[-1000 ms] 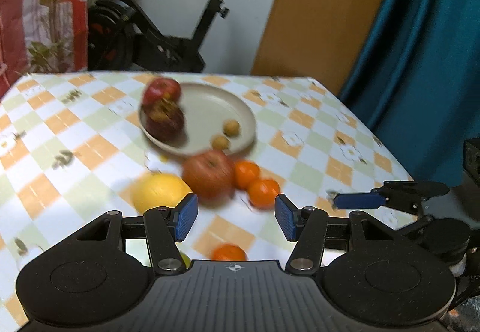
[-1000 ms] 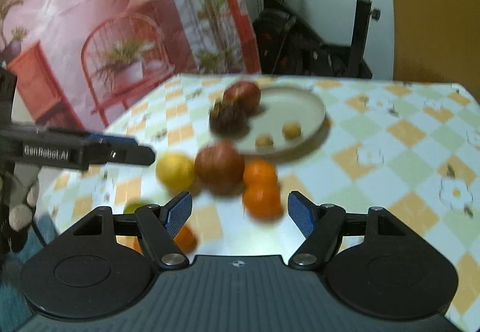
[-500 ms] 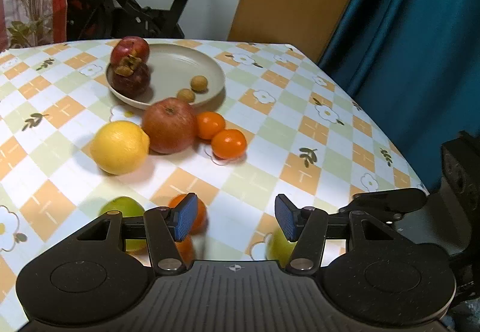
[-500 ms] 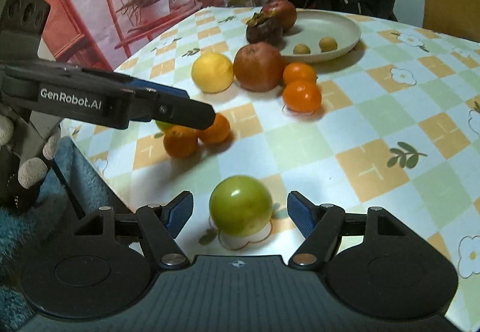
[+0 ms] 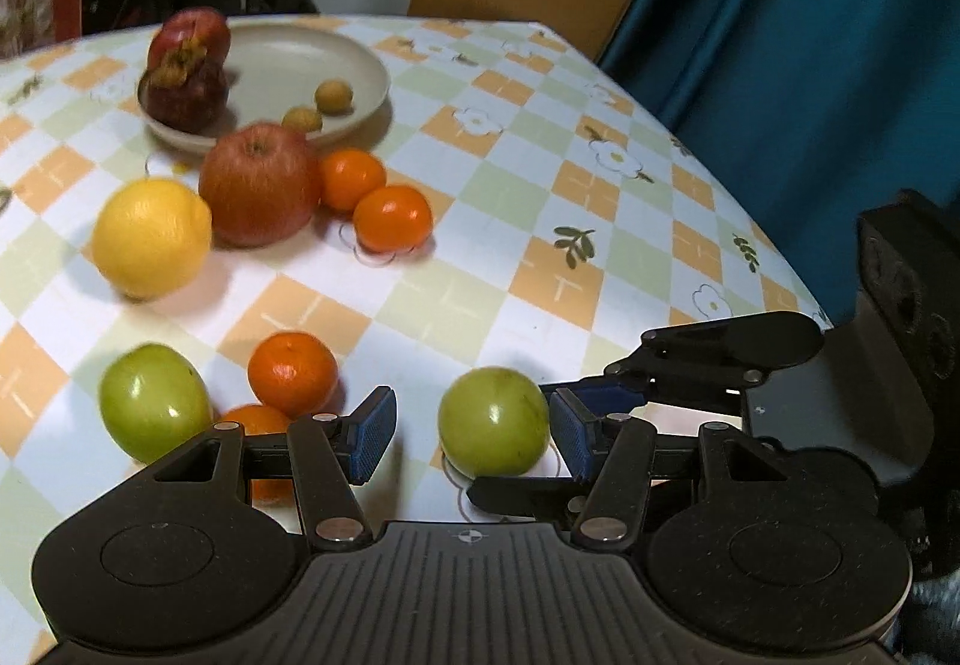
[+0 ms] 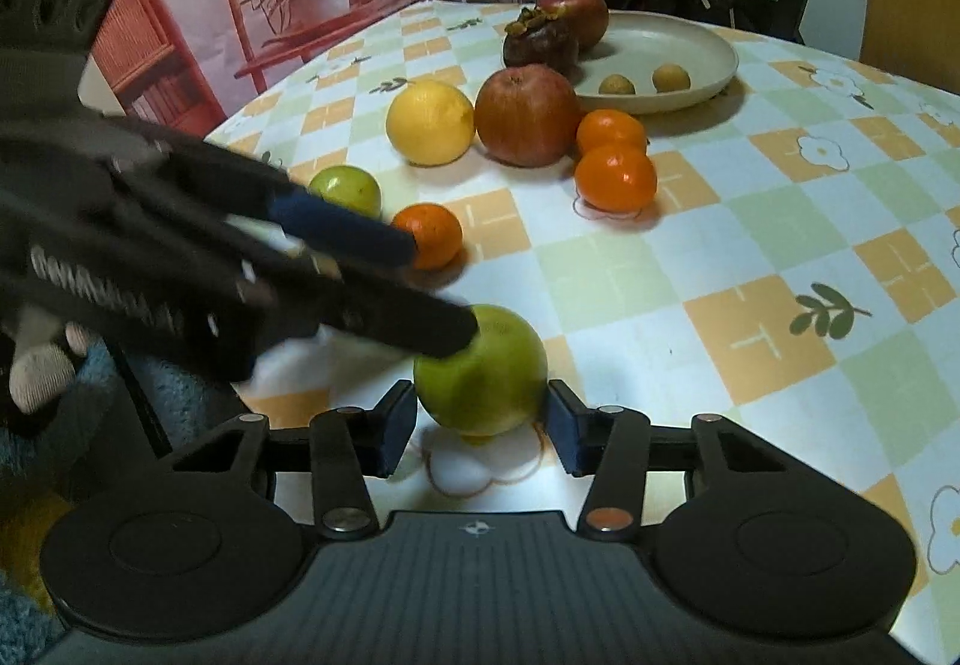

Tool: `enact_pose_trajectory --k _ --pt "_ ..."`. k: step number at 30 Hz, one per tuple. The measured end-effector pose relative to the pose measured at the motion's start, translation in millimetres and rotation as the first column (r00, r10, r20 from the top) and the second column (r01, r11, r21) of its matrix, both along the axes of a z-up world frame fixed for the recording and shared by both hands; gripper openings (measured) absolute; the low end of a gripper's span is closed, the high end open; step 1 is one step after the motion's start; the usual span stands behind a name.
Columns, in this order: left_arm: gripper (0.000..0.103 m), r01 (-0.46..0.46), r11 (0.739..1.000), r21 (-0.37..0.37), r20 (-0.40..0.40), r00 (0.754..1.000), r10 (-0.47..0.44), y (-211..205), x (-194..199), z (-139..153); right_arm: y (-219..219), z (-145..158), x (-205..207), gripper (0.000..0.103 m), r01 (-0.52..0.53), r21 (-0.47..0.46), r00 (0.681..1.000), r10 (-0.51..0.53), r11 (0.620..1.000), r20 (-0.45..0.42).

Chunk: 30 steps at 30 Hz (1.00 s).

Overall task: Organize fruits
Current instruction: 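Lower the left tool and close it on a green apple, then carry the green apple with the left gripper onto the plate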

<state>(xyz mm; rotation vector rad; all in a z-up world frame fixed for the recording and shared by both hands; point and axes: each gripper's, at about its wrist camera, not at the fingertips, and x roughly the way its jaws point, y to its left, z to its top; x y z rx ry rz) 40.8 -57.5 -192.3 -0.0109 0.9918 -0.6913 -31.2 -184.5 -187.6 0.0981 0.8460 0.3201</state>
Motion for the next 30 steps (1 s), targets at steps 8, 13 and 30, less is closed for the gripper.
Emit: enact_pose_trajectory --k 8,13,30 --pt "0.046 -0.004 0.999 -0.054 -0.048 0.999 0.002 0 8 -8 0 -1 2 0.049 0.0 0.01 1.0 0.0 1.0 0.018" --pt "0.046 -0.007 0.998 -0.06 -0.047 0.999 0.004 -1 8 -9 -1 -4 3 0.051 0.013 0.032 1.0 -0.014 0.999 0.021" --pt "0.046 -0.027 0.993 -0.116 0.147 0.988 0.044 6 44 79 -20 65 36 0.05 0.039 0.094 0.987 -0.053 0.995 0.152"
